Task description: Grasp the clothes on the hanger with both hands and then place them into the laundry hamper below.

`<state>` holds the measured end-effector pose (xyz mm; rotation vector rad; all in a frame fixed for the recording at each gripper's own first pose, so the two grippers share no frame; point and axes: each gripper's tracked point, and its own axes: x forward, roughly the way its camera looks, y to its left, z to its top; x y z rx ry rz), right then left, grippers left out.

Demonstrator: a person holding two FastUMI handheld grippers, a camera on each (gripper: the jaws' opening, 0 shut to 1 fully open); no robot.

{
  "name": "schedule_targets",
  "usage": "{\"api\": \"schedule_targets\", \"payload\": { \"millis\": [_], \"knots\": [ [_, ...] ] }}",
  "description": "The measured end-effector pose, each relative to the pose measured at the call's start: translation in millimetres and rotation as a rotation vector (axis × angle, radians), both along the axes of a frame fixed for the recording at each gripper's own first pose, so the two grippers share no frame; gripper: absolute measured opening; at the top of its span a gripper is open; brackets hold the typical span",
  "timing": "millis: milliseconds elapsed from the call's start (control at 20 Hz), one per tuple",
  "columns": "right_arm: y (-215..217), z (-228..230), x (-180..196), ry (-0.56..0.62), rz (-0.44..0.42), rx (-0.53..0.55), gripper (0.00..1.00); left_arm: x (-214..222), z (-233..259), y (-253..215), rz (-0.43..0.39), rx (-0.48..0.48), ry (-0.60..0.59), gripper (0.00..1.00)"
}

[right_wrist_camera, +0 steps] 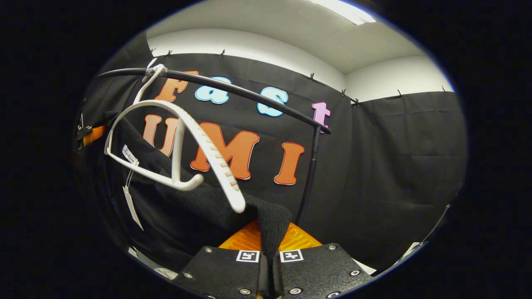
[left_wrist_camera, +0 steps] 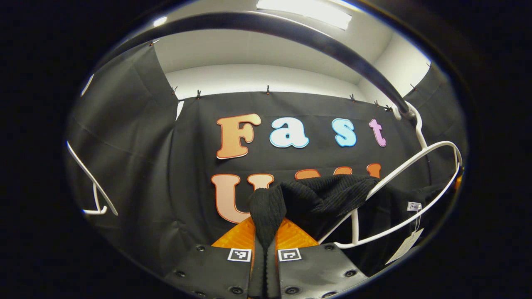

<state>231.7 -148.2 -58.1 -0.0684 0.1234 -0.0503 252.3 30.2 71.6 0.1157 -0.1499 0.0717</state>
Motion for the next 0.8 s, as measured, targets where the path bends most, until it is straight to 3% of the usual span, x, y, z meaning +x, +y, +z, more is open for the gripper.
{"api": "schedule_targets", "payload": {
  "millis": [300, 500, 800],
  "knots": [
    [46.4, 2.8, -32.3, -0.040, 0.070, 0.041, 0.04, 0.7, -38.1, 31.6, 0.054, -0.055, 0.093, 0.09],
    [80.4, -6.1, -57.6, -0.029, 0.126, 0.076, 0.04, -30.4, -60.0, 47.5, 0.101, 0.022, 0.121, 0.09],
    [124.2, -26.9, -81.9, 0.014, 0.202, 0.114, 0.04, -78.6, -96.7, 33.0, 0.056, 0.032, 0.213, 0.09]
  ]
}}
